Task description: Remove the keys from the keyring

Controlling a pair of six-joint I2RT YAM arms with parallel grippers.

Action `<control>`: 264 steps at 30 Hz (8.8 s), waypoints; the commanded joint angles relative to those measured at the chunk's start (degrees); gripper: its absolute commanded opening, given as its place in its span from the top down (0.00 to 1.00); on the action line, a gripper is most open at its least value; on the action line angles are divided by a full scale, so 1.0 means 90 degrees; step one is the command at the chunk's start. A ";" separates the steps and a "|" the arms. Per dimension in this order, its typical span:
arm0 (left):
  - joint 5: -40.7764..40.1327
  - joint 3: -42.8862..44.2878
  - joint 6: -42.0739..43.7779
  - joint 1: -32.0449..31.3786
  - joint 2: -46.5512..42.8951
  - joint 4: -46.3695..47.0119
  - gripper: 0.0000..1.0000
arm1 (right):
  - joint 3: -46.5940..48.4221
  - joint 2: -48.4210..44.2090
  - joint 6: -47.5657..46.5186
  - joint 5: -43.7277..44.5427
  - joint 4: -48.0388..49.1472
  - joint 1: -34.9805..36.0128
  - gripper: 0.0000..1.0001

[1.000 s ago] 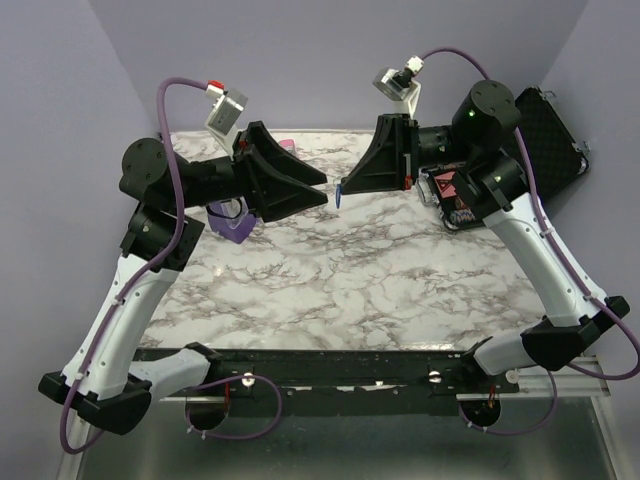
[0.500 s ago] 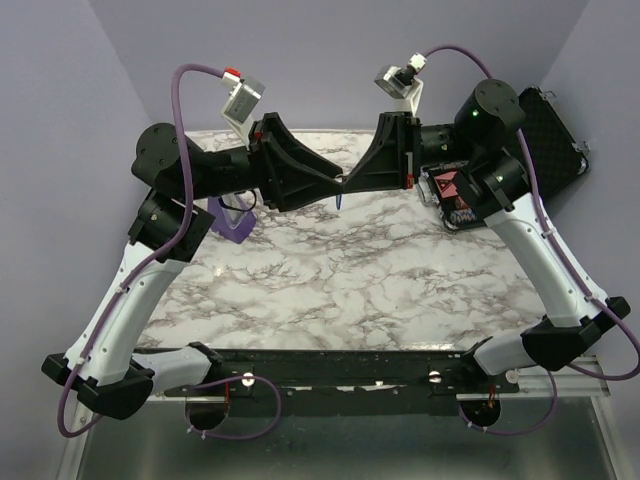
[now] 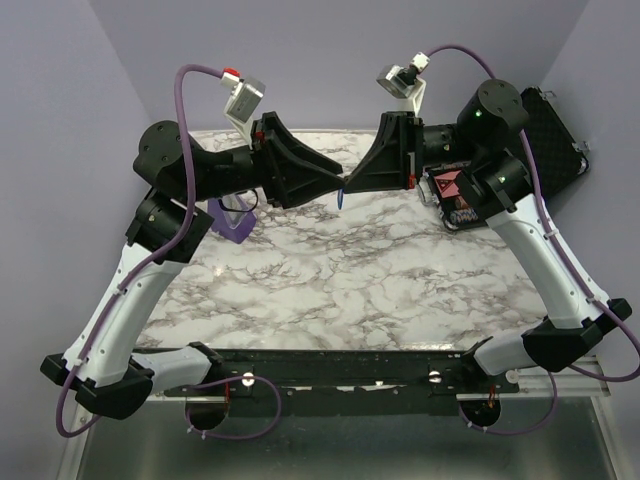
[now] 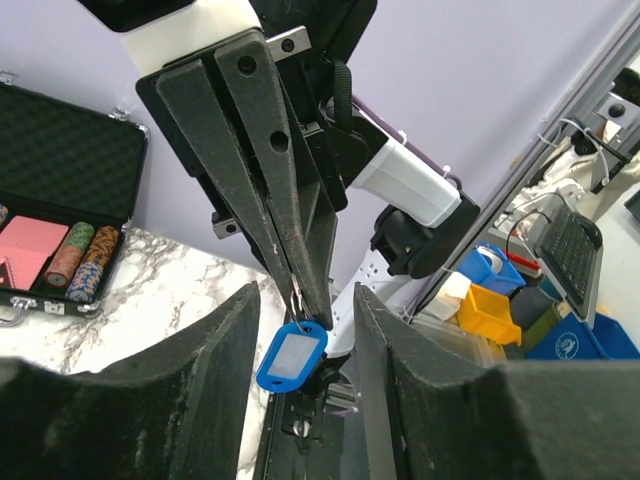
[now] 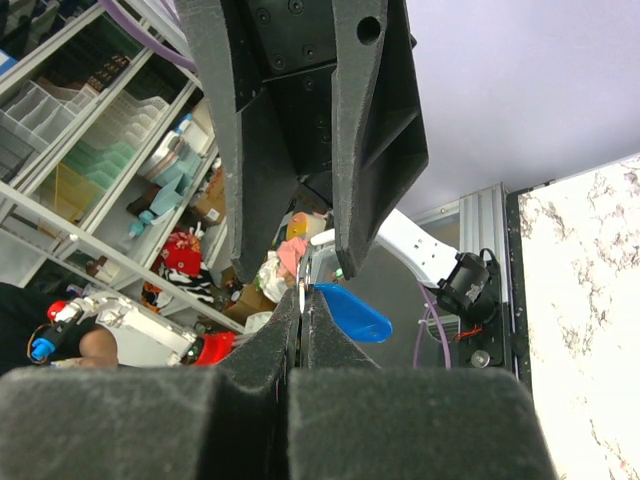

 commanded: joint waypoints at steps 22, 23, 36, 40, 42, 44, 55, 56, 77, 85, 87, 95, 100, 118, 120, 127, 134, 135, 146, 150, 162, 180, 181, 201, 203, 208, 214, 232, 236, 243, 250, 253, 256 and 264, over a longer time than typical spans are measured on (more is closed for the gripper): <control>0.0000 0.0202 0.0192 -0.0062 -0.0023 -0.0268 0.90 | 0.0167 -0.0053 0.0059 0.0010 0.0135 0.0026 0.99; 0.0030 0.0251 0.0231 -0.0081 0.0007 -0.0327 0.93 | 0.0167 -0.0034 0.0069 -0.0010 0.0135 0.0026 0.99; -0.0126 0.2018 0.2516 -0.0355 0.0758 -0.3968 1.00 | 0.0352 0.0074 -0.0477 -0.0039 -0.0733 0.0026 0.99; -0.0175 0.2088 0.2829 -0.0384 0.0788 -0.4351 1.00 | 0.0576 0.0171 -0.1053 -0.0020 -0.1602 0.0035 0.99; -0.0156 0.2107 0.2946 -0.0384 0.0798 -0.4477 1.00 | 0.0655 0.0201 -0.1327 0.0009 -0.2022 0.0026 0.99; -0.0078 0.2127 0.3063 -0.0404 0.0837 -0.4633 1.00 | 0.0703 0.0201 -0.1580 0.0048 -0.2383 0.0016 0.99; 0.0391 0.1912 0.3493 -0.0677 0.0983 -0.4995 1.00 | 0.0616 0.0191 -0.1962 0.0156 -0.3019 0.0172 0.99; 0.0401 0.1912 0.3532 -0.0716 0.1012 -0.5015 1.00 | 0.0635 0.0220 -0.2021 0.0175 -0.3116 0.0191 0.99; 0.0997 0.2273 0.3884 -0.1117 0.1735 -0.5581 1.00 | 0.1163 0.0650 -0.2929 0.0302 -0.4690 0.0621 0.99; 0.0978 0.2361 0.3933 -0.1175 0.1862 -0.5767 1.00 | 0.0997 0.0582 -0.2998 0.0448 -0.4729 0.0690 0.99; 0.0551 0.2487 0.3865 -0.1175 0.1862 -0.5796 1.00 | 0.1006 0.0563 -0.2998 0.0527 -0.4729 0.0690 0.99; -0.1660 0.3279 0.3484 -0.1097 0.1736 -0.5983 0.76 | 0.0792 0.0250 -0.2949 0.1093 -0.4534 0.0680 0.99; -0.1748 0.3269 0.3289 -0.0980 0.1355 -0.5621 0.41 | 0.0305 -0.0072 -0.2345 0.1328 -0.3461 0.0680 0.99; 0.1308 -0.0479 -0.1327 0.1276 -0.0862 0.1416 0.28 | 0.0244 0.0005 0.0067 0.0889 0.0279 0.0690 0.99; 0.1368 -0.0714 -0.2001 0.1295 -0.0823 0.2344 0.31 | 0.0264 0.0054 0.0322 0.0830 0.0583 0.0690 0.99; 0.1251 -0.0979 -0.3049 0.1296 -0.0638 0.3715 0.36 | 0.0255 0.0113 0.0479 0.0820 0.0925 0.0680 0.99; 0.1153 -0.0940 -0.2932 0.1295 -0.0560 0.3452 0.42 | 0.0225 0.0103 0.0557 0.0878 0.1111 0.0690 0.99; 0.1143 -0.0930 -0.2913 0.1295 -0.0550 0.3394 0.43 | 0.0225 0.0094 0.0567 0.0898 0.1121 0.0690 0.99; 0.1055 -0.0706 -0.2747 0.1159 -0.0316 0.3140 0.48 | 0.0206 0.0172 0.0625 0.0967 0.1218 0.0690 0.99; 0.1026 -0.0598 -0.2621 0.1052 -0.0247 0.3003 0.53 | 0.0167 0.0172 0.0606 0.1015 0.1238 0.0690 0.99; 0.1026 -0.0247 -0.1966 0.0856 -0.0130 0.2105 0.71 | 0.0128 0.0240 0.0606 0.1025 0.1316 0.0690 0.99; 0.0899 0.0661 -0.0229 0.0661 0.0065 -0.0453 1.00 | 0.0372 0.0347 -0.0145 0.0898 0.0038 0.0690 0.99; 0.0889 0.0710 -0.0053 0.0661 0.0065 -0.0735 1.00 | 0.0381 0.0347 -0.0214 0.0889 -0.0098 0.0690 0.99; 0.1211 0.1043 0.2761 -0.0159 0.0593 -0.4175 1.00 | 0.0157 0.0084 -0.1533 0.0840 -0.2336 0.0690 0.99; 0.1376 0.0984 0.2809 -0.0218 0.0680 -0.4156 1.00 | 0.0108 0.0025 -0.1552 0.0830 -0.2404 0.0680 0.99; 0.1670 0.0945 0.2888 -0.0267 0.0847 -0.4165 1.00 | -0.0019 -0.0072 -0.1582 0.0801 -0.2512 0.0699 0.99; 0.1983 0.0945 0.2927 -0.0296 0.0925 -0.4194 1.00 | -0.0156 -0.0189 -0.1582 0.0791 -0.2551 0.0719 0.99; 0.0597 0.1306 0.3083 -0.0336 0.0681 -0.4673 0.69 | -0.0234 -0.0355 -0.1689 0.1298 -0.2659 0.0807 0.99; 0.0177 0.1345 0.3064 -0.0267 0.0457 -0.4566 0.36 | -0.0234 -0.0443 -0.1621 0.1493 -0.2483 0.0807 0.99; -0.0107 0.1112 0.2430 0.0249 -0.0090 -0.3650 0.05 | -0.0204 -0.0473 -0.1465 0.1562 -0.2200 0.0817 0.99; 0.0117 -0.0254 0.0373 0.1157 -0.0998 -0.1114 0.06 | -0.0429 -0.0570 -0.0900 0.1757 -0.1118 0.0817 0.99; 0.0361 -0.0889 -0.0780 0.1392 -0.1233 0.0215 0.07 | -0.0633 -0.0639 -0.0538 0.1797 -0.0386 0.0817 0.99; 0.0693 -0.1251 -0.1797 0.1471 -0.1243 0.1592 0.10 | -0.0790 -0.0629 -0.0157 0.1748 0.0366 0.0817 0.99; 0.0831 -0.1340 -0.2463 0.1471 -0.1077 0.2338 0.12 | -0.0654 -0.0463 0.0137 0.1680 0.1033 0.0807 0.99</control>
